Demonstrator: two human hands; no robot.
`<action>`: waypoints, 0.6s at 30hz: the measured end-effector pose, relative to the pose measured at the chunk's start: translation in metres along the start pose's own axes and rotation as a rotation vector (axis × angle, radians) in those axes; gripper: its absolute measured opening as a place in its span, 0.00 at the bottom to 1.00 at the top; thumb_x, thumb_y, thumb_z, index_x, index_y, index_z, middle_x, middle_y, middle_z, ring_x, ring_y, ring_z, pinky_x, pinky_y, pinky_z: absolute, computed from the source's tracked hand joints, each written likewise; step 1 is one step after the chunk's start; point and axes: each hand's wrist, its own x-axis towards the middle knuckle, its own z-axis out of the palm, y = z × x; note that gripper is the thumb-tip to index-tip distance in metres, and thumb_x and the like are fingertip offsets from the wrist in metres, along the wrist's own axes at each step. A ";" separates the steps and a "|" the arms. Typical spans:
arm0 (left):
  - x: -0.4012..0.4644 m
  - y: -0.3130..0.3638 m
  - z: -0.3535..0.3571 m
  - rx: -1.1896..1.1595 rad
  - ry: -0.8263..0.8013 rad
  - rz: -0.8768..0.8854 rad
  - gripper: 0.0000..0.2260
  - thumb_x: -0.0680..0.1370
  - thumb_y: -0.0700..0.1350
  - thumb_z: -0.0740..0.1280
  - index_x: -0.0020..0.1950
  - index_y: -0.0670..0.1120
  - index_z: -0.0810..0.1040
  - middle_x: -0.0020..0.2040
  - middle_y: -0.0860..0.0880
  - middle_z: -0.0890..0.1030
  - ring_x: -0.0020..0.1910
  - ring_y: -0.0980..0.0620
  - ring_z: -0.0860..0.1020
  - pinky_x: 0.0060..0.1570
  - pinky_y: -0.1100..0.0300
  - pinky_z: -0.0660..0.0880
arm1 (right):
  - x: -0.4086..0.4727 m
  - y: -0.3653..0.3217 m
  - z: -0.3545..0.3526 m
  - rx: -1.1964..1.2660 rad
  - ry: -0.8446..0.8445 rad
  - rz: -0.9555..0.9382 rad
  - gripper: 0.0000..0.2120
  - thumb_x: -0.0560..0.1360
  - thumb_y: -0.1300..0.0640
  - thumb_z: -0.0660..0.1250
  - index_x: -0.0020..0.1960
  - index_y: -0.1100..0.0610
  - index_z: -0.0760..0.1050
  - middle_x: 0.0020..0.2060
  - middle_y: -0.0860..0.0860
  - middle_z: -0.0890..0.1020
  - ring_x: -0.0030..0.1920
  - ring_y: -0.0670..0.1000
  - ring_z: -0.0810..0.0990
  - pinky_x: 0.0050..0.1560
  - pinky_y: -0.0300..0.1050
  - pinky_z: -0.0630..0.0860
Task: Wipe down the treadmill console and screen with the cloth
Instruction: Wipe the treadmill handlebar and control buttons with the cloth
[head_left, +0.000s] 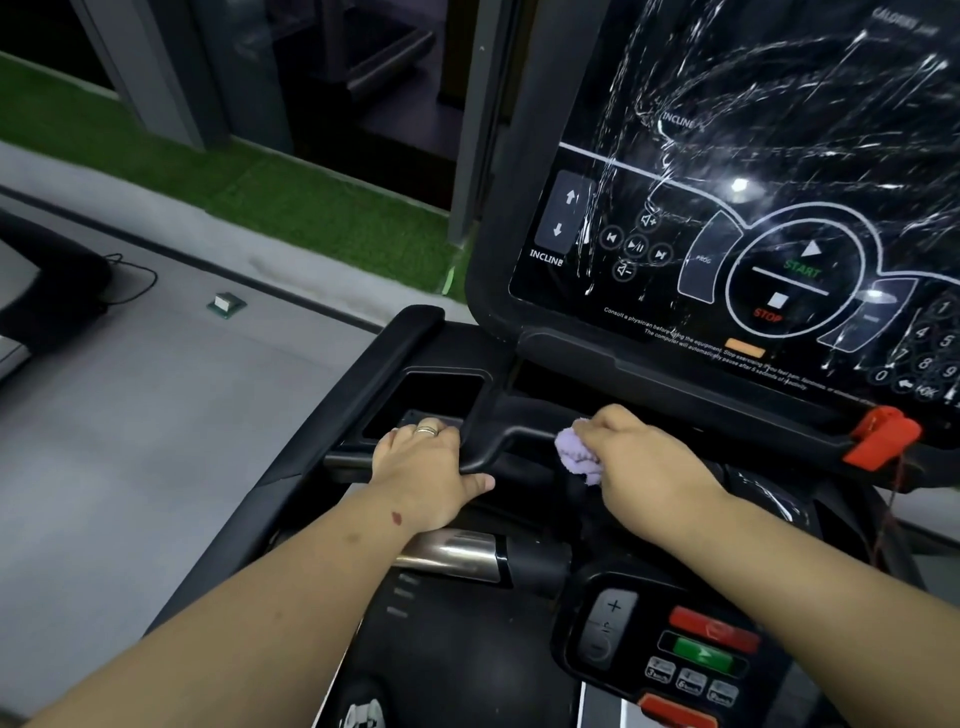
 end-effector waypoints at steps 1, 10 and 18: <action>0.000 0.000 0.000 -0.002 0.002 -0.002 0.29 0.75 0.71 0.62 0.66 0.52 0.73 0.68 0.52 0.72 0.70 0.48 0.68 0.73 0.50 0.61 | 0.004 -0.003 0.001 -0.023 0.019 0.007 0.18 0.77 0.62 0.60 0.65 0.49 0.71 0.59 0.45 0.71 0.45 0.50 0.74 0.45 0.42 0.76; 0.000 0.002 -0.001 0.013 -0.003 -0.007 0.29 0.76 0.70 0.62 0.67 0.52 0.73 0.69 0.51 0.72 0.70 0.47 0.68 0.73 0.49 0.61 | -0.008 0.010 -0.001 -0.044 -0.083 -0.103 0.15 0.77 0.61 0.62 0.60 0.46 0.73 0.56 0.44 0.71 0.46 0.48 0.80 0.47 0.43 0.79; 0.000 0.002 -0.003 0.026 -0.013 -0.014 0.30 0.76 0.71 0.62 0.68 0.52 0.73 0.68 0.50 0.72 0.70 0.46 0.69 0.71 0.50 0.64 | -0.014 -0.002 -0.008 0.064 -0.183 -0.136 0.12 0.73 0.67 0.63 0.46 0.51 0.77 0.45 0.45 0.70 0.43 0.48 0.77 0.47 0.45 0.77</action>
